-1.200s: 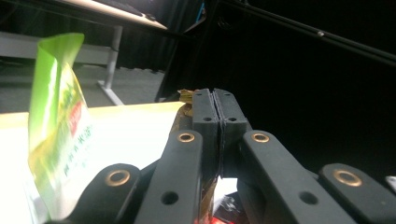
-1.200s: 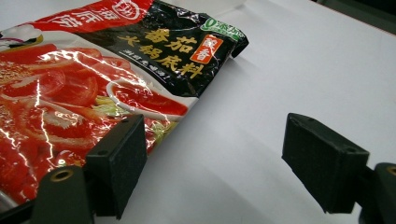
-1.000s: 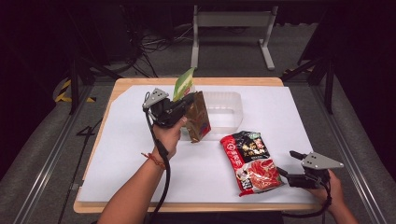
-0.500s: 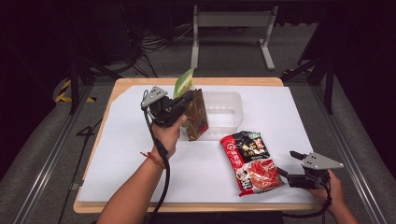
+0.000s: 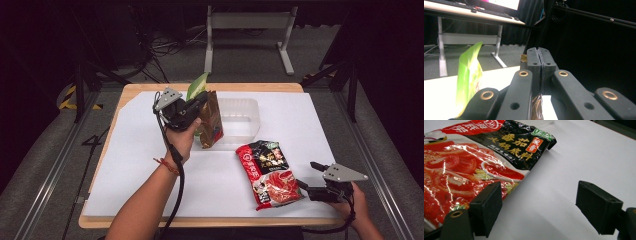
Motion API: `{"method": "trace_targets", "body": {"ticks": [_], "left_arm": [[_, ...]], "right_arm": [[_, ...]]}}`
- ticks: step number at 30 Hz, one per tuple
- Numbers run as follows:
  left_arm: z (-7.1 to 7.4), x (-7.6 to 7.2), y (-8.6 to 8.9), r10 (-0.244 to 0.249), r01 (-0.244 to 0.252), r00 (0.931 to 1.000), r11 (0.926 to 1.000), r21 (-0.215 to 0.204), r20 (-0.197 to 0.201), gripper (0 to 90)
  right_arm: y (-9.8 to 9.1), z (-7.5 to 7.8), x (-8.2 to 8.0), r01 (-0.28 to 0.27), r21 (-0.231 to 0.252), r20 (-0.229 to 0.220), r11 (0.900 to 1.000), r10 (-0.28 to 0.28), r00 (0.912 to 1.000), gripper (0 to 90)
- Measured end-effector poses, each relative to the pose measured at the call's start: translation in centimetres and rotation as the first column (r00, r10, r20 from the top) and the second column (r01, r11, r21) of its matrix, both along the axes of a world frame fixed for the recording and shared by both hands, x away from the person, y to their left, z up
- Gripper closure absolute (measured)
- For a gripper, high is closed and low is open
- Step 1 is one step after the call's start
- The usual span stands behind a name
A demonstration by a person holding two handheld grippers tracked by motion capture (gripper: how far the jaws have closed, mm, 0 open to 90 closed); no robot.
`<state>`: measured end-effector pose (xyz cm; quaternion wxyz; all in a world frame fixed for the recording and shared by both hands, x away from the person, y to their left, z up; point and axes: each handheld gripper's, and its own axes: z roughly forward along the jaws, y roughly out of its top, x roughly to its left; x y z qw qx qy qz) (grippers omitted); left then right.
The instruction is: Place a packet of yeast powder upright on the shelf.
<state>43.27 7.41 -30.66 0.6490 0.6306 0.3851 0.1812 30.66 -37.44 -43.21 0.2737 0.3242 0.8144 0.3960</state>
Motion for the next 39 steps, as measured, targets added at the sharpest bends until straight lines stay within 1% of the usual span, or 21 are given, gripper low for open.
{"method": "trace_targets", "body": {"ticks": [3,9,11,14,17,19,21,23,24,25,26,27,28,29,31,32,33,34,35,37,39], "left_arm": [[0.2,0.3,-0.2,0.015,-0.015,0.9998,0.9998,0.011,0.016,88.9],[-0.3,1.0,-0.9,0.018,-0.018,0.9998,0.9993,0.032,-0.006,88.8],[-0.5,1.3,-1.3,0.045,-0.045,0.999,0.9973,0.058,0.008,88.7],[-0.5,2.0,-1.8,0.073,-0.074,0.9971,0.9947,0.071,0.021,88.7],[-0.2,2.8,-2.4,0.09,-0.092,0.9957,0.9914,0.093,0.021,88.7],[0.2,3.3,-3.1,0.11,-0.115,0.9928,0.9853,0.126,0.047,88.7],[0.3,3.6,-3.2,0.112,-0.117,0.9926,0.9848,0.128,0.047,88.7],[0.6,4.2,-4.0,0.132,-0.139,0.9896,0.9773,0.16,0.057,88.7],[0.6,4.4,-4.3,0.146,-0.157,0.9865,0.9701,0.185,0.075,88.7],[0.5,4.7,-4.6,0.152,-0.165,0.9851,0.9668,0.195,0.08,88.7],[0.5,4.7,-4.6,0.152,-0.165,0.9851,0.9668,0.195,0.08,88.7],[0.5,5.3,-5.0,0.171,-0.185,0.9818,0.9595,0.212,0.083,88.7],[0.4,5.6,-5.2,0.182,-0.197,0.9795,0.9562,0.217,0.086,88.7],[0.4,5.6,-5.2,0.182,-0.197,0.9795,0.9562,0.217,0.086,88.7],[0.6,6.2,-5.5,0.192,-0.207,0.9778,0.9518,0.227,0.083,88.7],[0.8,6.5,-5.6,0.204,-0.219,0.9752,0.9483,0.23,0.085,88.7],[0.9,6.8,-5.5,0.21,-0.222,0.9747,0.9514,0.214,0.078,88.7],[1.0,7.0,-5.5,0.218,-0.228,0.9733,0.9515,0.206,0.071,88.7],[1.2,7.1,-5.6,0.22,-0.232,0.9724,0.9491,0.213,0.078,88.7],[1.1,7.3,-5.8,0.22,-0.235,0.9712,0.949,0.211,0.092,88.6],[0.9,7.5,-6.1,0.212,-0.225,0.9737,0.9525,0.205,0.083,88.5]], "right_arm": [[0.0,0.0,0.0,0.001,0.002,-0.003,1.0,-0.001,1.0,21.6],[0.0,0.0,0.0,0.001,0.0,-0.003,1.0,-0.001,1.0,21.6],[0.0,0.0,0.0,0.001,-0.002,-0.001,1.0,-0.001,1.0,21.7],[0.0,0.0,0.0,-0.001,0.0,0.0,1.0,0.001,1.0,21.7],[0.0,0.0,0.0,0.0,0.0,-0.002,1.0,0.0,1.0,21.7],[0.0,-0.1,0.0,0.0,-0.001,-0.003,1.0,0.0,1.0,21.6],[-0.1,-0.1,0.0,-0.001,-0.001,-0.002,1.0,0.001,1.0,21.6],[-0.1,-0.1,0.0,-0.001,-0.003,-0.001,1.0,0.001,1.0,21.5],[-0.1,-0.1,0.0,-0.001,-0.003,-0.001,1.0,0.001,1.0,21.4],[-0.1,-0.1,0.0,0.001,-0.002,-0.004,1.0,-0.001,1.0,21.4],[-0.1,-0.1,-0.1,0.002,-0.003,-0.004,1.0,-0.002,1.0,21.4],[-0.1,-0.1,-0.1,0.002,-0.003,-0.003,1.0,-0.002,1.0,21.4],[-0.1,-0.1,-0.1,0.002,-0.003,-0.004,1.0,-0.002,1.0,21.4],[-0.1,-0.1,-0.1,0.002,-0.003,-0.004,1.0,-0.002,1.0,21.4],[-0.2,-0.1,-0.1,0.003,0.0,-0.005,1.0,-0.003,1.0,21.5],[-0.2,-0.1,-0.1,0.002,0.0,-0.005,1.0,-0.002,1.0,21.5],[-0.2,-0.1,-0.1,0.002,0.0,-0.005,1.0,-0.002,1.0,21.5],[-0.2,-0.1,-0.1,0.004,0.0,-0.005,1.0,-0.004,1.0,21.5],[-0.2,-0.1,-0.1,0.005,0.002,-0.005,1.0,-0.005,1.0,21.4],[-0.3,-0.1,-0.1,0.005,0.004,-0.006,1.0,-0.005,1.0,21.5],[-0.4,-0.1,-0.2,0.006,0.002,-0.003,1.0,-0.006,1.0,21.5]]}}
